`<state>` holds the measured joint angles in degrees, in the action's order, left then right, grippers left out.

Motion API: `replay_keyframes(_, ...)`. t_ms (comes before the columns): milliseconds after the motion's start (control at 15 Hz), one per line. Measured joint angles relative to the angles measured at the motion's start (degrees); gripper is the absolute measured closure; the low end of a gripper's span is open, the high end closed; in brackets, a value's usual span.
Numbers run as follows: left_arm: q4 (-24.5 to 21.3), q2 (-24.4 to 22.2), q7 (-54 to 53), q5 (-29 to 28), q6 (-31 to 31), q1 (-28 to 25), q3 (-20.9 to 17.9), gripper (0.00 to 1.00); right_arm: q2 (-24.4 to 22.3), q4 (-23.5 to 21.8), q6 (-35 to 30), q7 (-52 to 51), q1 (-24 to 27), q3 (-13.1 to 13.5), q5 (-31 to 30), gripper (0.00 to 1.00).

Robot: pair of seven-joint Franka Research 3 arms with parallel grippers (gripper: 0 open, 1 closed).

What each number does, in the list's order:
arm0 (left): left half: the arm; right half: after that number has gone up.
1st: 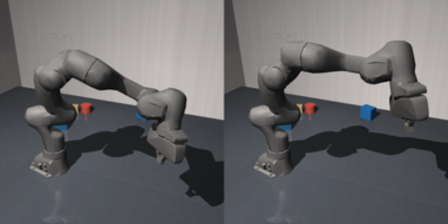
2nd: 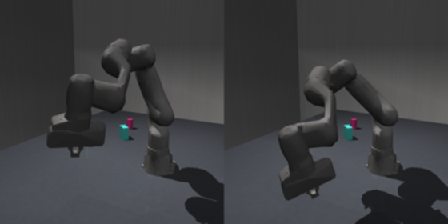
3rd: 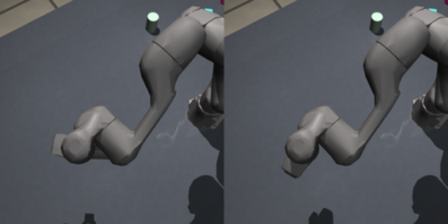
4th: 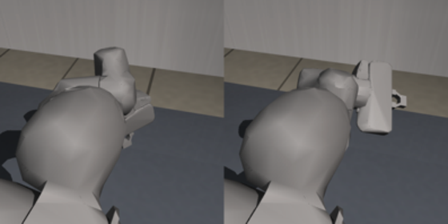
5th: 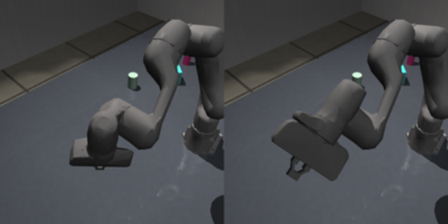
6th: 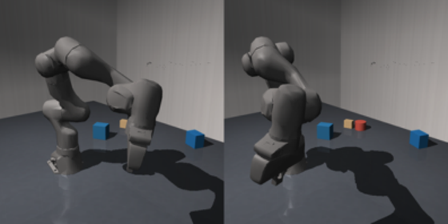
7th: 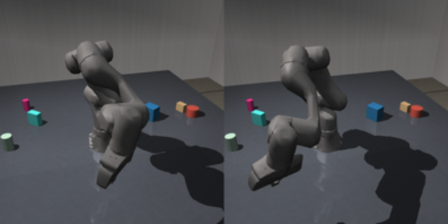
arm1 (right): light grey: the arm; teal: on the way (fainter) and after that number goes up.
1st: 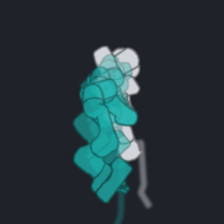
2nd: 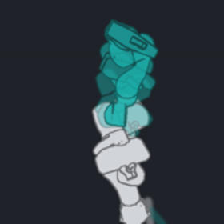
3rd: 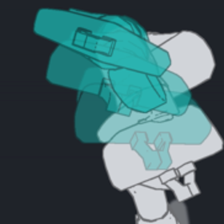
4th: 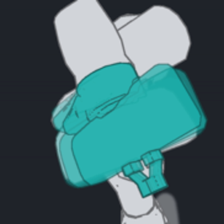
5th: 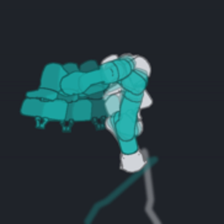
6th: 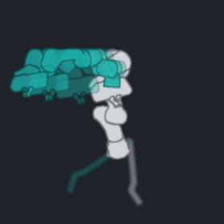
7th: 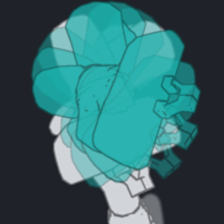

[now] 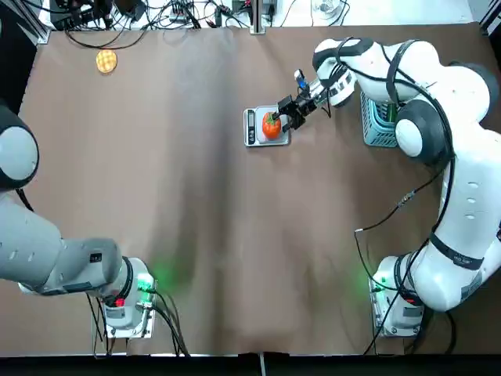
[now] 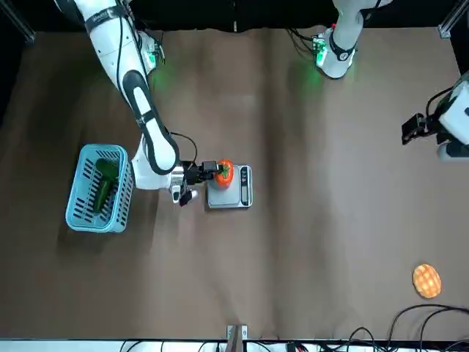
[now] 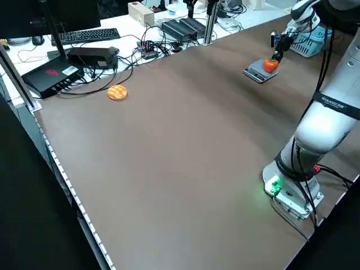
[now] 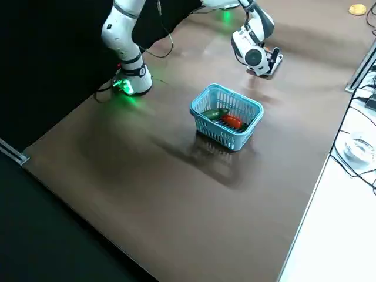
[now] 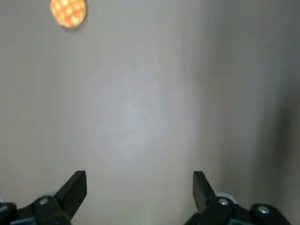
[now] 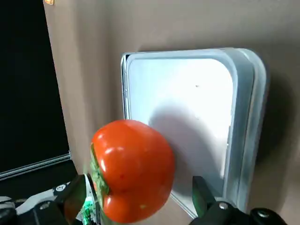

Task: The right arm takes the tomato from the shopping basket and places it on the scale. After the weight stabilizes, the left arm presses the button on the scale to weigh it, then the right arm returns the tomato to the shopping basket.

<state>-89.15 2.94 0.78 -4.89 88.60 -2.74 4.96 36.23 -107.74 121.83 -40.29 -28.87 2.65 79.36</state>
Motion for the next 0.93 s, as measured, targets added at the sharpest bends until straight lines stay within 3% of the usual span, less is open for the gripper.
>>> replay_keyframes(333, -0.7, -0.6, 1.3, 2.3, -0.7, 8.7, -11.3, 0.0, 0.0, 0.0, 0.4, 0.0, -0.4, 0.0, 0.2, 0.01)
replay_keyframes(467, -0.9, -0.6, 1.4, 2.4, -0.7, 9.4, -12.2, 0.0, 0.0, 0.0, 0.9, 0.0, -0.8, 0.0, 0.4, 0.02)
replay_keyframes(533, -1.0, -0.6, 1.4, 2.4, -0.7, 9.6, -12.3, 0.0, 0.0, 0.0, 1.6, -0.2, -1.3, 0.0, 0.8, 0.06)
replay_keyframes(600, -1.0, -0.6, 1.4, 2.5, -0.7, 9.6, -12.3, 0.0, 0.1, 0.0, 1.7, -0.5, -1.6, 0.0, 1.0, 0.16)
replay_keyframes(733, -1.0, -0.6, 1.5, 2.8, -0.7, 9.6, -12.5, 0.0, 0.1, 0.0, 1.8, -0.8, -1.9, 0.0, 1.4, 0.2)
replay_keyframes(800, -1.0, -0.6, 1.5, 3.0, -0.7, 9.6, -12.6, 0.0, 0.1, 0.1, 1.8, -0.8, -1.9, 0.0, 1.5, 0.28)
replay_keyframes(933, -1.0, -0.6, 1.5, 3.2, -0.7, 9.4, -12.9, 0.0, 0.1, 0.1, 1.8, -0.9, -2.0, 0.0, 1.5, 0.29)
